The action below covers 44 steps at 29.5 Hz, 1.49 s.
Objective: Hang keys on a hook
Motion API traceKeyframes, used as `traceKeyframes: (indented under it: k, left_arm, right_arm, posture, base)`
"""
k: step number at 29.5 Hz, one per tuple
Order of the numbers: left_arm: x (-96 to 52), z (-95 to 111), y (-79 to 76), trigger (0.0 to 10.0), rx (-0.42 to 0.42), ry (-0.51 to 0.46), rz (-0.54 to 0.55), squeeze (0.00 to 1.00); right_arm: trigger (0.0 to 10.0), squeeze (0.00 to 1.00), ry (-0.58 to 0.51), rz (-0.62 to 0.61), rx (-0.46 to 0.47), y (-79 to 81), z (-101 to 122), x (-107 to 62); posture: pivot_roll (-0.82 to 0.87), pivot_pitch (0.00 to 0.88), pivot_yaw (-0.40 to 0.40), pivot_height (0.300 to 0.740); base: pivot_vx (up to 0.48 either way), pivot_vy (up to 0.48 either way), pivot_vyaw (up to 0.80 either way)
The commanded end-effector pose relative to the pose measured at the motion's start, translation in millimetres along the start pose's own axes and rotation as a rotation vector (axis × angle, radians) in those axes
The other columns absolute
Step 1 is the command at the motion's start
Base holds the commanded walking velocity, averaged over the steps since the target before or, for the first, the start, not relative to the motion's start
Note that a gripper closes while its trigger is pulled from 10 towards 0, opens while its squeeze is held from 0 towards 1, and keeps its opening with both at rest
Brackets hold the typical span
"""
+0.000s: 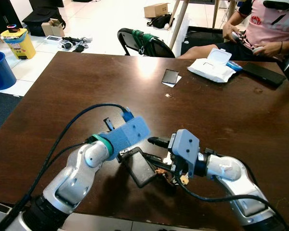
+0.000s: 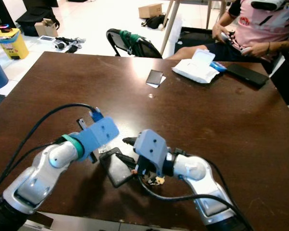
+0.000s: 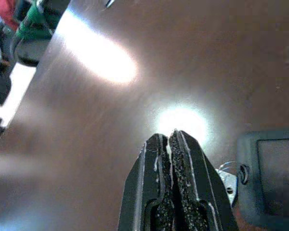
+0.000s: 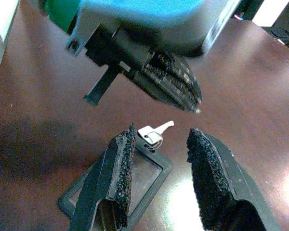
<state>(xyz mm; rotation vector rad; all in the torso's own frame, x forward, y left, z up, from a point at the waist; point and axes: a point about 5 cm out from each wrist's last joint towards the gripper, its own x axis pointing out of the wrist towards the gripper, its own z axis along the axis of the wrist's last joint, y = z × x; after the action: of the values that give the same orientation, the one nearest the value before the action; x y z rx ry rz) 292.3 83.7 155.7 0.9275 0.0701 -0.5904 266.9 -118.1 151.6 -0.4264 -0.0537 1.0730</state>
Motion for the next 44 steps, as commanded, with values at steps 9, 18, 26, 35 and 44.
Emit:
traceKeyframes:
  k: [9,18,26,35,44]
  left_arm:
    - [9.9,-7,-11.2,10.0,0.186,0.032,-0.124,1.0]
    - [14.1,-30,-15.1,10.0,0.152,0.125,-0.171,0.0]
    - [13.3,-36,-14.6,10.0,0.159,0.137,-0.18,0.0]
    - [15.0,-37,-14.9,10.0,0.178,0.131,-0.16,0.0]
    - [22.2,-37,-12.2,6.3,0.219,0.174,-0.069,0.0]
  right_arm:
    - [10.0,0.0,-0.013,-0.001,0.018,2.9,2,-0.5]
    - [10.0,0.0,-0.052,-0.003,0.063,4.4,7,-0.2]
    - [10.0,0.0,-0.058,-0.003,0.071,4.6,7,-0.2]
    - [10.0,0.0,-0.062,-0.003,0.079,5.1,8,0.2]
    - [10.0,0.0,-0.065,-0.003,0.085,5.5,9,0.4]
  posture:
    - [0.11,0.01,0.129,0.74]
    - [0.11,0.02,0.136,0.74]
    - [0.11,0.023,0.137,0.74]
    - [0.11,0.025,0.139,0.74]
    - [0.11,0.029,0.141,0.74]
  base:
    - [0.0,0.0,0.0]
    - [0.0,0.0,0.0]
    - [0.0,0.0,0.0]
    - [0.0,0.0,0.0]
    - [0.0,0.0,0.0]
